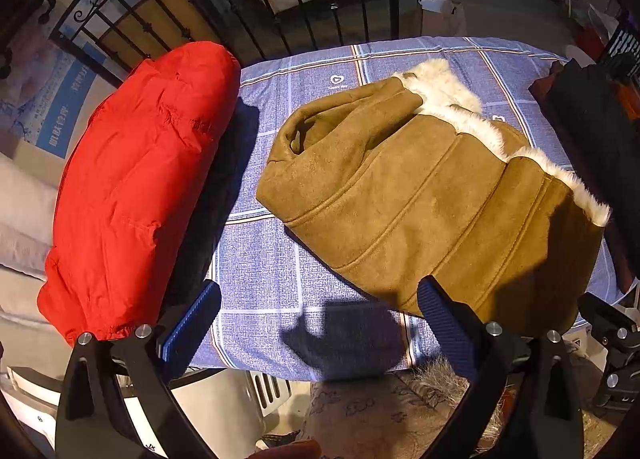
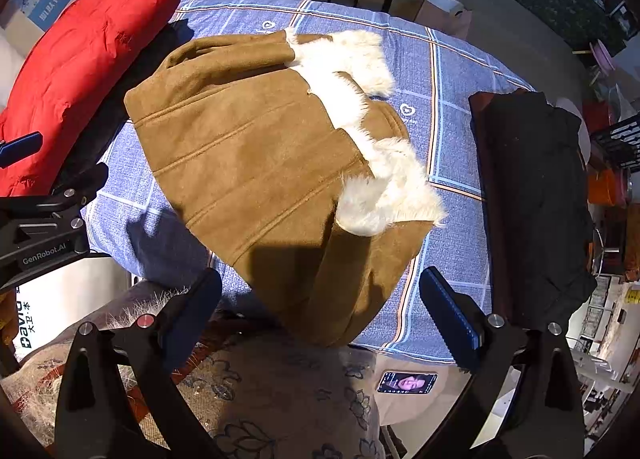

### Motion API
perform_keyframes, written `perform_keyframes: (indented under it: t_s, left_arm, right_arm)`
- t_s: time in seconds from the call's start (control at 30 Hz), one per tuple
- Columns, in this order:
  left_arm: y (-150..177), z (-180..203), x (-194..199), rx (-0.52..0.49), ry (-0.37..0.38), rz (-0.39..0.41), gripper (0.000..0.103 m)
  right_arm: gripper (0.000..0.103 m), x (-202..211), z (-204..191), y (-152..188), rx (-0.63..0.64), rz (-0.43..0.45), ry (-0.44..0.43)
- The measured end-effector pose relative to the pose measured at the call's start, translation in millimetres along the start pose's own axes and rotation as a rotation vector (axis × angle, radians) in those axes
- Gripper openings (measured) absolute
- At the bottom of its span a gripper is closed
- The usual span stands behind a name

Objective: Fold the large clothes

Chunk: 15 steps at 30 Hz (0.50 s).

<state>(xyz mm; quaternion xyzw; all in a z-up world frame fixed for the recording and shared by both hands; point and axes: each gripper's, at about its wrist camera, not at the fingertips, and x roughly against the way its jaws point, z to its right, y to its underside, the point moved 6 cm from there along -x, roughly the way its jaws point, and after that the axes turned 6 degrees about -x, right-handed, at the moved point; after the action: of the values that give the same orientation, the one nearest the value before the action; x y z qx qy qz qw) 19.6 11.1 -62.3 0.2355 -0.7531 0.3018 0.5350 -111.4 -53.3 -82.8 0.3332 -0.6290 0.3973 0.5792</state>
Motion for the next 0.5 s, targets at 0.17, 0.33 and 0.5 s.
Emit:
perform_keyframes:
  t_s: [0.17, 0.33, 0.5]
  left_arm:
    - [0.5, 0.1, -0.4, 0.000, 0.001, 0.000, 0.097]
    - [2.9, -0.1, -1.5, 0.003, -0.001, -0.003, 0.097]
    - [5.4, 1.0, -2.0, 0.004, -0.004, -0.005, 0.097]
  right_arm:
    - [0.098, -0.6, -0.3, 0.7, 0.001, -0.001, 0.000]
    - [0.098, -0.6, -0.7, 0.7, 0.000, -0.001, 0.001]
    - [0.098, -1.0, -0.7, 1.1, -0.001, -0.002, 0.001]
